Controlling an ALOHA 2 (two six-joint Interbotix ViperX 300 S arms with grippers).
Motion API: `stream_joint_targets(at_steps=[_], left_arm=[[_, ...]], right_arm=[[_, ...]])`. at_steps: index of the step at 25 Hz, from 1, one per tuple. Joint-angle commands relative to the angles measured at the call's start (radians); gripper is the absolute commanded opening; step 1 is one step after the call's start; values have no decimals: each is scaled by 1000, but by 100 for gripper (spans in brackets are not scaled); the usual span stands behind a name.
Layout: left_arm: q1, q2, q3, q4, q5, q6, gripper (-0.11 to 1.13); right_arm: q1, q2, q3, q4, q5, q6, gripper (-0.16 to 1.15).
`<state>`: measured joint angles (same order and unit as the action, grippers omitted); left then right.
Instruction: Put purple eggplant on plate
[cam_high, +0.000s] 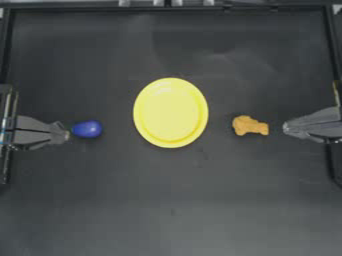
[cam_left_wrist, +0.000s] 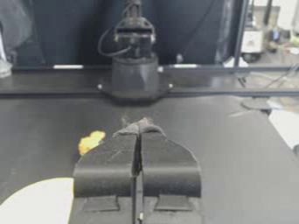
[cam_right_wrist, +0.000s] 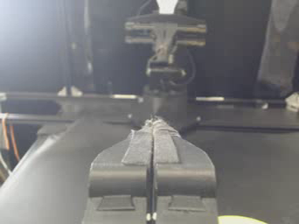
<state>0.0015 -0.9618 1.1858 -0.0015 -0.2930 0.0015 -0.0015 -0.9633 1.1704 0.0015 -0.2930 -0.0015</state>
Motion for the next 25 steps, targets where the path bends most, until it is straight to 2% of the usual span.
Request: stream_joint_targets(at_steps=[1, 8, 10, 12, 15, 16, 17, 18, 21, 25], left_arm=[[-6, -2, -2, -2, -12, 8, 0], [-2, 2, -18, -2, -11, 43, 11], [5, 2, -17, -3, -11, 52, 20], [6, 2, -14, -3, -11, 54, 40], [6, 3, -12, -3, -3, 54, 83], [6, 6, -14, -2, 2, 54, 102], [5, 6, -15, -2, 9, 54, 109], [6, 8, -17, -3, 25, 54, 109], [15, 8, -29, -2, 98, 54, 98], [75, 15, -66, -3, 239, 52, 102]], right_arm=[[2, -3, 8, 0, -15, -2, -4], [0, -2, 9, -5, -15, -6, 17], [-6, -3, 9, -8, -15, -11, 25], [-8, -2, 9, -15, -15, -14, 44], [-9, -2, 8, -31, -15, -14, 79], [-9, -2, 8, -35, -15, -12, 92], [-9, -2, 8, -38, -15, -12, 102], [-9, 0, 6, -37, -14, -14, 108], [-9, 6, 3, -38, -14, -12, 100], [-9, 8, 3, -37, -12, -12, 99]])
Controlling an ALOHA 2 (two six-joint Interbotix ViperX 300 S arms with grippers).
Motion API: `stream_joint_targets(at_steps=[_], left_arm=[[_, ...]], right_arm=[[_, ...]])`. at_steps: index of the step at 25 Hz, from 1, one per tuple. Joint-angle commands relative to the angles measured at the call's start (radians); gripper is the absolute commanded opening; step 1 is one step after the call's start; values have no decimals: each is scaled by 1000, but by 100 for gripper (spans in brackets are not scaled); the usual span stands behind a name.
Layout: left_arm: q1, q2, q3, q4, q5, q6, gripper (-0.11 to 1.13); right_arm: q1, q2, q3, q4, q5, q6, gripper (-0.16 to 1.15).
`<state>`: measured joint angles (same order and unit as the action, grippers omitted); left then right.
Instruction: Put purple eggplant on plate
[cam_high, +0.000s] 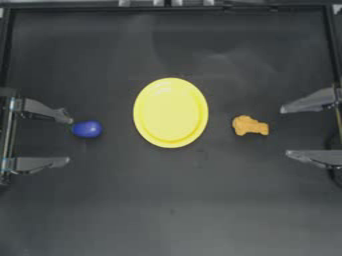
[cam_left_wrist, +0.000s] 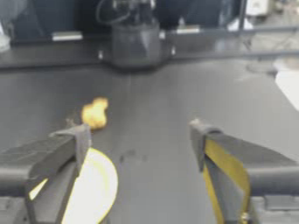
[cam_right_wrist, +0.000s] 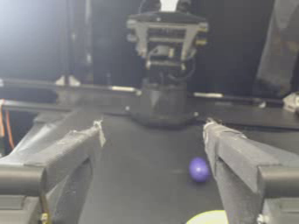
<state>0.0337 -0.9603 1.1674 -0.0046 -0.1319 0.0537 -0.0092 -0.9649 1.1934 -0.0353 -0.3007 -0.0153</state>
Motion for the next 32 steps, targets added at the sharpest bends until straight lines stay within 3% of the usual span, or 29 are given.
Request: stream_joint_targets(at_steps=[1, 4, 8, 17, 32], left_arm=[[67, 20, -60, 2, 127, 0, 103], [158, 58, -103, 2, 318, 3, 103], [250, 118, -129, 8, 442, 15, 103], [281, 262, -130, 9, 531, 74, 103], [319, 531, -187, 3, 535, 161, 103]], right_arm=[[-2, 9, -20, 0, -5, 2, 99], [-3, 12, -20, 5, -3, 3, 99], [-5, 23, -21, 6, -5, 5, 99], [-18, 57, -35, 8, -6, 5, 99], [-26, 89, -49, 8, -8, 11, 99]])
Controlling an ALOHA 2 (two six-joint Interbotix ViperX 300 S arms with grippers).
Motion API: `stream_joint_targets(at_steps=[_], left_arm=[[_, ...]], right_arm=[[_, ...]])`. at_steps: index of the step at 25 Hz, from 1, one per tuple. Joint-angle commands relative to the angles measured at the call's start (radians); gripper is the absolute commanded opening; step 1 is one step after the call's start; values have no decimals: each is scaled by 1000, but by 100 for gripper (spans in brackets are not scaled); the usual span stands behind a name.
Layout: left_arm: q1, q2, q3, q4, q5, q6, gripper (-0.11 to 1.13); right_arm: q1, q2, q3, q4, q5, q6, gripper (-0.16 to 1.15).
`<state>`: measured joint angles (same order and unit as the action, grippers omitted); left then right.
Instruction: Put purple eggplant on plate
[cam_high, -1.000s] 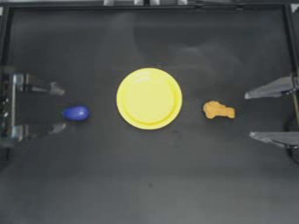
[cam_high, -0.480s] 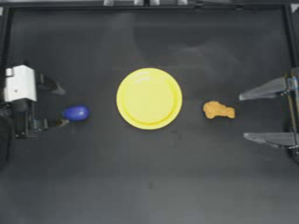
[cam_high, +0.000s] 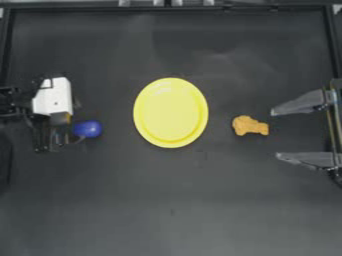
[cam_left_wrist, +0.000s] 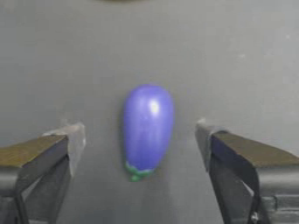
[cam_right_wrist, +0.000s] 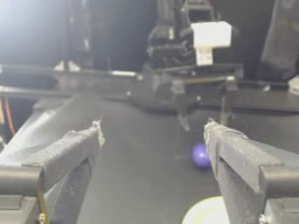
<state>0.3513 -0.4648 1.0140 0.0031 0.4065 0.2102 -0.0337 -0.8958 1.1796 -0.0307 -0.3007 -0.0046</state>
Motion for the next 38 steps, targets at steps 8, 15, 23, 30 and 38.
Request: stream_joint_targets(at_steps=[8, 15, 23, 30, 38], left_arm=[[2, 149, -55, -5, -11, 8, 103], [2, 229, -60, -3, -57, 12, 103], [2, 259, -61, -38, -81, 49, 100], [2, 264, -63, -54, -75, 51, 40], [-3, 199, -121, -48, -26, 60, 37]], right_arm=[[-6, 55, -44, 3, -8, 0, 99], [-11, 55, -44, 3, -8, 0, 99], [-12, 55, -44, 3, -8, 2, 99], [-26, 57, -41, 3, -8, 2, 99], [-26, 55, -40, 6, -8, 3, 99]])
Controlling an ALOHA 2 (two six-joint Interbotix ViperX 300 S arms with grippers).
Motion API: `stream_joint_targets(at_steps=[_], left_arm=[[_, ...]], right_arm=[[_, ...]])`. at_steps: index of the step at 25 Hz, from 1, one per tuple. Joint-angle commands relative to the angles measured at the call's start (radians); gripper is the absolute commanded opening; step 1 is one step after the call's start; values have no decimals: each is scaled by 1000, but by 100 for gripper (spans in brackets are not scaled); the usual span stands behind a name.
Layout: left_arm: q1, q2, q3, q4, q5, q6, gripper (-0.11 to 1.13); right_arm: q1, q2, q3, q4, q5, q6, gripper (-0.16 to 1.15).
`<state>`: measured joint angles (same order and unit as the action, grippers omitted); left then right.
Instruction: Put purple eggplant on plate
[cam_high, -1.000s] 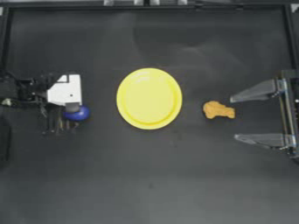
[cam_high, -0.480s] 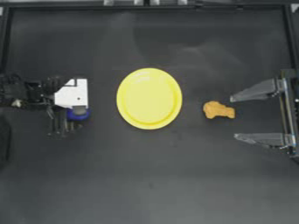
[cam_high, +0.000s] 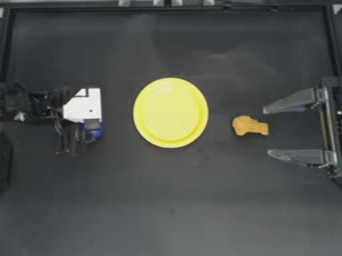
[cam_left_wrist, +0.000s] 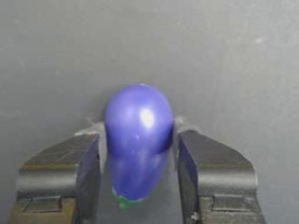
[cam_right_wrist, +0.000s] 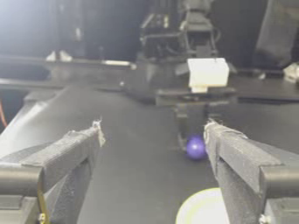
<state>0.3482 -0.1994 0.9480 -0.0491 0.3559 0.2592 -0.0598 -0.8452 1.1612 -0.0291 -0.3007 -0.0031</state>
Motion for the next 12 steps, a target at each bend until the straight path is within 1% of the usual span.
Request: stream_joint_targets(at_steps=[1, 6, 9, 12], left_arm=[[0, -75, -75, 6, 37, 23, 37], [8, -71, -190, 5, 60, 115, 38], [14, -31, -255, 5, 71, 160, 38], [15, 43, -336, 5, 87, 210, 38]], right_arm=[[-2, 5, -20, 9, -8, 2, 99], [0, 5, -17, 14, -8, 2, 99], [0, 5, -17, 14, -8, 2, 99], [0, 5, -17, 14, -9, 2, 99]])
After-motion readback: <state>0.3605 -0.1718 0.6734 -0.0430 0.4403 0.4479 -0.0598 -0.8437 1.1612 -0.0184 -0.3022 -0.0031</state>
